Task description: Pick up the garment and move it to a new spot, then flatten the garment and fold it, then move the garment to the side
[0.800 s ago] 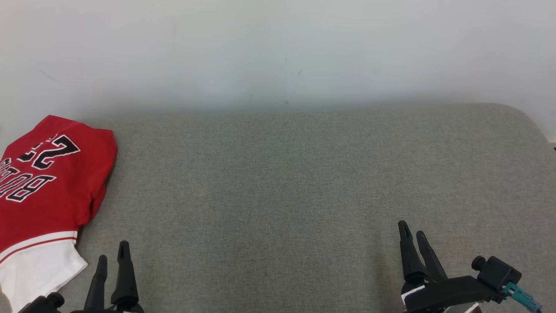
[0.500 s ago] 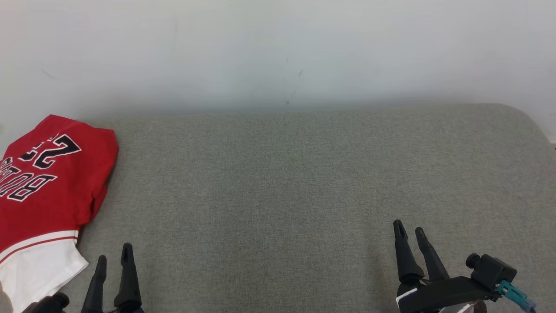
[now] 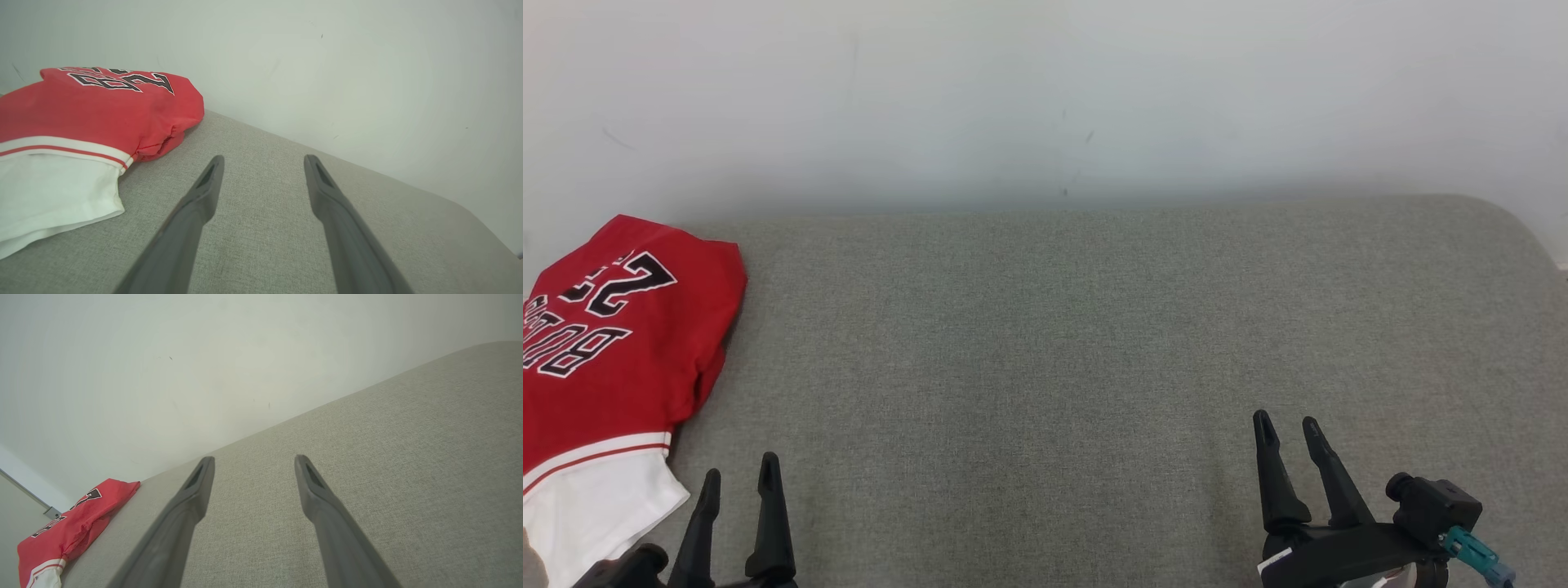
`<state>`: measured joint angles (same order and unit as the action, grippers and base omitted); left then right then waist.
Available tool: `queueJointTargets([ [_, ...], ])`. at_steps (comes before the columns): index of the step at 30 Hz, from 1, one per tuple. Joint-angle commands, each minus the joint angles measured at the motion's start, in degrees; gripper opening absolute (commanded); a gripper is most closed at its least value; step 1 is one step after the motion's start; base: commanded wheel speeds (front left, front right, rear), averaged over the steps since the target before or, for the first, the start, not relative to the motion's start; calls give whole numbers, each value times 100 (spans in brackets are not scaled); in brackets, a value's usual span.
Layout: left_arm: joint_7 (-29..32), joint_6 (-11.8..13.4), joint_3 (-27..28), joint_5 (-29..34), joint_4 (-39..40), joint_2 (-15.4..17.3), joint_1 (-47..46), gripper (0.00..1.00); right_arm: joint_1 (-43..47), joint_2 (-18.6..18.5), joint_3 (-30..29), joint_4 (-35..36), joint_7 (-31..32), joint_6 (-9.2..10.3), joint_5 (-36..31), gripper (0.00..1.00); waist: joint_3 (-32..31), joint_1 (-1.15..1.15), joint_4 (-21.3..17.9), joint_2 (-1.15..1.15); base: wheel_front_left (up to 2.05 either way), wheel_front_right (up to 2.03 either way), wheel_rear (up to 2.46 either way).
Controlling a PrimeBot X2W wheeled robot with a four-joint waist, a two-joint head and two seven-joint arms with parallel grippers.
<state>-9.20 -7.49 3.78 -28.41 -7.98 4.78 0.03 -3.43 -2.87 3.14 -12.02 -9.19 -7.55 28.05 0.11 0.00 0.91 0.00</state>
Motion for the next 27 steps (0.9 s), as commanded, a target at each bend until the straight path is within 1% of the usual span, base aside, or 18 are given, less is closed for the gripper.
queueJointTargets([
  [1,-56,0,-11,141,77,48,42,100,-3,-1,19,59,-62,7,-150,100,-1,0,-3,0,0,0,0],
  [16,-256,1,-116,824,109,131,107,100,42,-1,46,44,-262,9,-978,100,-13,0,-12,0,0,0,0],
  [27,-403,1,-140,1473,125,155,164,100,65,-1,103,44,-406,10,-1581,100,-25,0,-17,0,0,0,0],
])
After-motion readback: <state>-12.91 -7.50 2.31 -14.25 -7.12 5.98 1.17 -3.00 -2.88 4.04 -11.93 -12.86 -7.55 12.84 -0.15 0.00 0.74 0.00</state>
